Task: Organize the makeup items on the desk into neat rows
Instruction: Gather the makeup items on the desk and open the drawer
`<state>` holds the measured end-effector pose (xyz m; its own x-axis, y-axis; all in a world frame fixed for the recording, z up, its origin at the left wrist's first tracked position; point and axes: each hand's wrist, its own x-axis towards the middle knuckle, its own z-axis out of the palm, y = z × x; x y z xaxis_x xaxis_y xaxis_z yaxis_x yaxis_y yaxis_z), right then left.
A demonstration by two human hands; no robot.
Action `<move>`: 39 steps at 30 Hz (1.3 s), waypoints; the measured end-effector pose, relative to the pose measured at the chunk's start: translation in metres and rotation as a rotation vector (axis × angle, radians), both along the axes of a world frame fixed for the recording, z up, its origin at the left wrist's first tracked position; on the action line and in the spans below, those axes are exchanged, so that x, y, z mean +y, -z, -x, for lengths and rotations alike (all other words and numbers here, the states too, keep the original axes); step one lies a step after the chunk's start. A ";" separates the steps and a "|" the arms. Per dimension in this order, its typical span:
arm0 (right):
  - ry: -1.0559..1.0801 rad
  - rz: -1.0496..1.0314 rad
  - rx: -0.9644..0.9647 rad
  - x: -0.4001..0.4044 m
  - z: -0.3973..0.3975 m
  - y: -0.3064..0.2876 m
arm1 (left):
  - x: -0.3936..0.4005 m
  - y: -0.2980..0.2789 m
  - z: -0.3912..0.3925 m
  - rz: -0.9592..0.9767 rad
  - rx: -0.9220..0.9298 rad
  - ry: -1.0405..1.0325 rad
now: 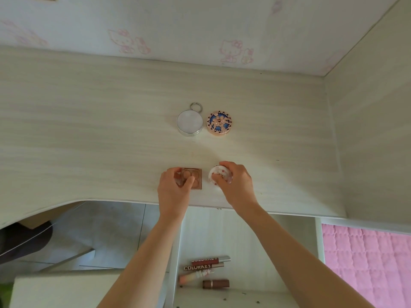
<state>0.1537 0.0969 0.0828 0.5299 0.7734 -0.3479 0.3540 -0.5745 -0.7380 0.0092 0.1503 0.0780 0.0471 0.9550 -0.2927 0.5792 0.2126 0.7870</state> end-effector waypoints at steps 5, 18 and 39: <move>-0.006 0.044 0.006 0.005 0.000 -0.001 | 0.004 0.005 0.002 -0.049 0.144 0.088; -0.068 0.030 -0.142 0.000 0.004 0.003 | -0.019 0.026 0.006 -0.574 0.387 0.409; -0.187 -0.196 -0.330 0.021 0.009 0.018 | 0.021 0.043 -0.016 -0.567 0.291 0.482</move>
